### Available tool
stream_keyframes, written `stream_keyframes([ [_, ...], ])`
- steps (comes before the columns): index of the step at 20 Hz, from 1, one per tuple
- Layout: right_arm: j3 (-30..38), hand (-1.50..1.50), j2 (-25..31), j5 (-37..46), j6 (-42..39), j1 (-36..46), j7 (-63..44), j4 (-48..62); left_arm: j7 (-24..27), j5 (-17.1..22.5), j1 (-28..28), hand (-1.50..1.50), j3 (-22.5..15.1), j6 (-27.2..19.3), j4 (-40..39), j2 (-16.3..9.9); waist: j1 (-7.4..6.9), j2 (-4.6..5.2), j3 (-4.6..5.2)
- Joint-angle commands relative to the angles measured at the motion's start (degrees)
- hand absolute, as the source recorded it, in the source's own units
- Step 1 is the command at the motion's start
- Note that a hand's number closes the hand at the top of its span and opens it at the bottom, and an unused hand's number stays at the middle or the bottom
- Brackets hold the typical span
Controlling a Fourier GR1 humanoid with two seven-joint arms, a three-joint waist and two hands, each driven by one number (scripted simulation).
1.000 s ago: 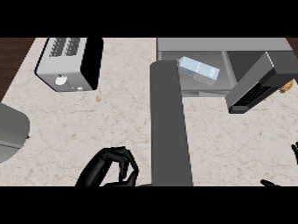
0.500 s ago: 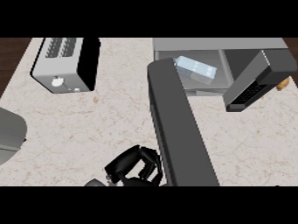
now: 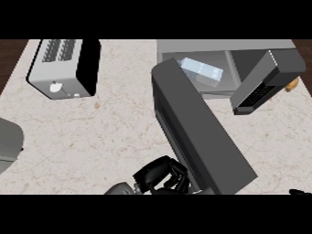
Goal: Pick up the milk, place it into the microwave and close the microwave
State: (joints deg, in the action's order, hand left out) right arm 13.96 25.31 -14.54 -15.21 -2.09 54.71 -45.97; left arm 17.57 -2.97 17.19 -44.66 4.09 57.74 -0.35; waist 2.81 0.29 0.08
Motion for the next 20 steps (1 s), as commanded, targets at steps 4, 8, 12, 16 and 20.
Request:
stream_keyframes([
  [4,-2.8,-1.50,-0.2,-0.5,-6.3,-0.5,3.2,-4.7,1.6,11.9,5.8,1.50,-11.2,-10.7,0.2,0.3,2.37,0.32,0.13],
  [8,-3.9,-1.50,-0.3,-1.6,-6.0,1.8,0.9,-7.4,0.3,16.4,7.9,-1.50,-14.3,-15.2,1.2,0.3,4.18,0.66,0.18],
  [12,-4.1,-1.50,2.1,-2.9,-6.9,2.3,-1.7,-9.7,0.0,19.2,11.2,1.50,-14.8,-20.4,0.2,0.2,6.36,0.97,0.28],
  [16,-6.1,-1.50,2.0,-3.2,-7.5,1.7,-3.7,-12.3,-2.1,23.7,17.6,1.50,-13.1,-22.0,0.8,0.3,8.45,1.10,0.29],
  [20,-7.0,-1.50,2.4,-4.0,-7.6,3.6,-5.3,-14.0,-1.5,26.0,22.0,1.50,-12.6,-24.0,-0.6,0.3,10.10,1.71,0.20],
])
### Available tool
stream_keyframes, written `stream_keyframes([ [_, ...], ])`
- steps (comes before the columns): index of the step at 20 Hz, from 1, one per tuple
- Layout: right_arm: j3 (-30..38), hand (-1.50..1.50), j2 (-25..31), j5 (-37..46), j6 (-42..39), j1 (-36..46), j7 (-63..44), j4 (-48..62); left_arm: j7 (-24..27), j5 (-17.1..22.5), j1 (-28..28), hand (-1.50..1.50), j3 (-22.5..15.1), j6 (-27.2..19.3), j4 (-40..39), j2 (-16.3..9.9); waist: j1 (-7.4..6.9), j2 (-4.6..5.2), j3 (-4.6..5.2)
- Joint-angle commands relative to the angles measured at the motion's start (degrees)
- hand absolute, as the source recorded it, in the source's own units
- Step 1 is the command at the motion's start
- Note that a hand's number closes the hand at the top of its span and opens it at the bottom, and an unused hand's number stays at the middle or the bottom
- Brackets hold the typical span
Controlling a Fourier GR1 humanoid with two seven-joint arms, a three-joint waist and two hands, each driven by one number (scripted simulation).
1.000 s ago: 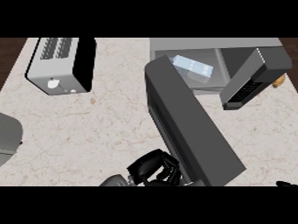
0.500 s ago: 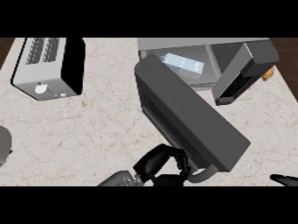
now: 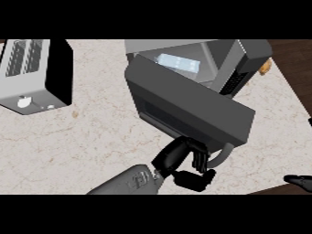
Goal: Pick up the milk, place it into the microwave and close the microwave
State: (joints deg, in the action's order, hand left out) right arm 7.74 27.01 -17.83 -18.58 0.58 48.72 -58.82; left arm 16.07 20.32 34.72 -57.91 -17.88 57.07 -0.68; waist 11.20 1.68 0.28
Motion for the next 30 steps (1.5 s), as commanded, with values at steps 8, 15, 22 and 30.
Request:
stream_keyframes([
  [8,-2.0,-1.50,3.5,-1.5,-5.0,2.5,-1.6,-5.5,1.5,6.9,12.4,1.50,2.8,-6.7,-2.4,0.7,5.86,0.97,-0.05],
  [15,-2.6,-1.50,4.1,-3.8,-6.2,5.3,-3.9,-7.5,0.8,10.2,19.0,1.50,4.5,-8.7,-5.9,0.7,8.49,1.99,-0.31],
  [22,-3.8,-1.50,5.3,-6.1,-9.0,8.1,-6.3,-9.3,0.3,13.1,23.6,1.50,5.2,-9.8,-9.4,0.6,10.51,3.05,-0.46],
  [30,-6.2,-1.50,5.7,-8.6,-12.6,10.7,-8.9,-12.1,0.0,15.6,28.2,1.50,6.5,-11.5,-13.2,0.6,12.00,3.57,-0.60],
])
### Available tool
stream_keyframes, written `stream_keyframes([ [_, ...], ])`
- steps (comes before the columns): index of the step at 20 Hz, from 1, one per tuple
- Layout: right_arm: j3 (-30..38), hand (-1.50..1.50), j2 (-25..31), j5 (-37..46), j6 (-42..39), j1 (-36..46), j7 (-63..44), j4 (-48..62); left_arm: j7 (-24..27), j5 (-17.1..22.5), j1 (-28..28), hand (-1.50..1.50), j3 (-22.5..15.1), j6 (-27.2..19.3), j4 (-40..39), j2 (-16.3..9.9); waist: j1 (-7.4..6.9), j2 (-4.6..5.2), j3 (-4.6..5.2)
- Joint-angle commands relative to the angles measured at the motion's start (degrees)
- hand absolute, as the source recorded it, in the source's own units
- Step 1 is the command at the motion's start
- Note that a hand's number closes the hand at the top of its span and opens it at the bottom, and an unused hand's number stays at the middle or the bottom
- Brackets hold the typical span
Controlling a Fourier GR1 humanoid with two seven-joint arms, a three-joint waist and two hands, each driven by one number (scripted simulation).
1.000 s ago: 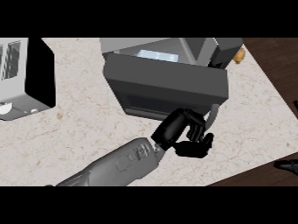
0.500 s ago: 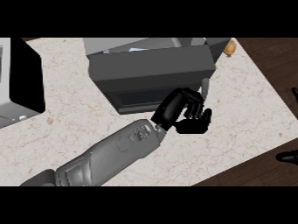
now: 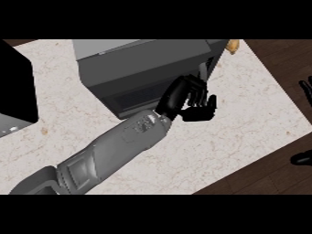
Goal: Pick up the milk, place it into the microwave and close the microwave
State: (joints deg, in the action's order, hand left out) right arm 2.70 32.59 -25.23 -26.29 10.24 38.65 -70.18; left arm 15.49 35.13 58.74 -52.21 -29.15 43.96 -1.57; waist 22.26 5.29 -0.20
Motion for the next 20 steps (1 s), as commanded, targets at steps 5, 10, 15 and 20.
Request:
stream_keyframes([
  [5,-3.2,-1.50,0.9,-1.9,-6.6,2.1,-1.5,-2.0,0.6,2.5,5.8,1.50,1.2,-0.7,-2.1,1.5,1.79,0.58,-0.09],
  [10,-6.0,1.50,3.7,-0.2,-9.8,4.6,-2.3,-6.4,0.5,3.6,6.3,1.50,0.7,-1.6,-2.7,1.4,2.49,0.27,-0.08],
  [15,-10.0,1.50,4.7,0.5,-13.2,6.0,-3.3,-11.8,1.0,4.3,6.6,1.50,0.3,-2.4,-3.3,1.4,2.92,0.06,-0.17],
  [20,-11.7,1.50,5.1,-0.4,-13.3,6.7,-4.8,-15.8,1.3,5.8,6.2,1.50,0.2,-3.4,-3.6,1.4,4.02,-0.05,-0.18],
])
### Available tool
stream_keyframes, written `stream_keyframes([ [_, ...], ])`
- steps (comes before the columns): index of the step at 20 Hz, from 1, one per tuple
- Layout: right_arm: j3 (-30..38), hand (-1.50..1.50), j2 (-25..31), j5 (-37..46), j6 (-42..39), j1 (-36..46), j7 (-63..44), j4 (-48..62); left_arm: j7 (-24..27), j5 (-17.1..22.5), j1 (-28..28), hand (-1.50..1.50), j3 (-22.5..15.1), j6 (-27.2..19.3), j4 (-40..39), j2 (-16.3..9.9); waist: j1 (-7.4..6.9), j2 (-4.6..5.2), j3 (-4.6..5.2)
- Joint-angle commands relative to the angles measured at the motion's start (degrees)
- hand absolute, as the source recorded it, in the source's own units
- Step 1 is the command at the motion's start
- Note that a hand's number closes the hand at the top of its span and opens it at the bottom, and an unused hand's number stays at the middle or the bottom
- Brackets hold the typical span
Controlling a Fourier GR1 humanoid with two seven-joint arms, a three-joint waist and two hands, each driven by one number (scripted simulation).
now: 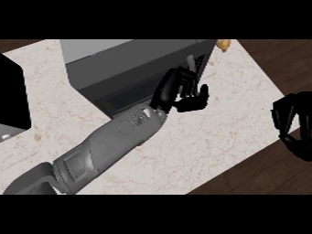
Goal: Pick up the milk, place it into the microwave and close the microwave
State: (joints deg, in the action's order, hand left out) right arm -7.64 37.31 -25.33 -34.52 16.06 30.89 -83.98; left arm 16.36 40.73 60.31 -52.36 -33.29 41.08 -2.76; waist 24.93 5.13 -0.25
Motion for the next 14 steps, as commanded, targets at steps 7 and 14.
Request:
stream_keyframes([
  [7,-3.9,1.50,0.4,-1.2,-4.5,0.0,0.6,-6.7,1.0,1.4,4.5,1.50,0.1,-1.1,-0.7,2.6,2.95,-0.06,-0.17],
  [14,-5.1,1.50,0.8,-2.0,-3.9,-0.4,-1.1,-9.8,2.2,2.2,4.0,1.50,0.0,-3.4,-0.6,2.6,3.89,0.29,-0.22],
])
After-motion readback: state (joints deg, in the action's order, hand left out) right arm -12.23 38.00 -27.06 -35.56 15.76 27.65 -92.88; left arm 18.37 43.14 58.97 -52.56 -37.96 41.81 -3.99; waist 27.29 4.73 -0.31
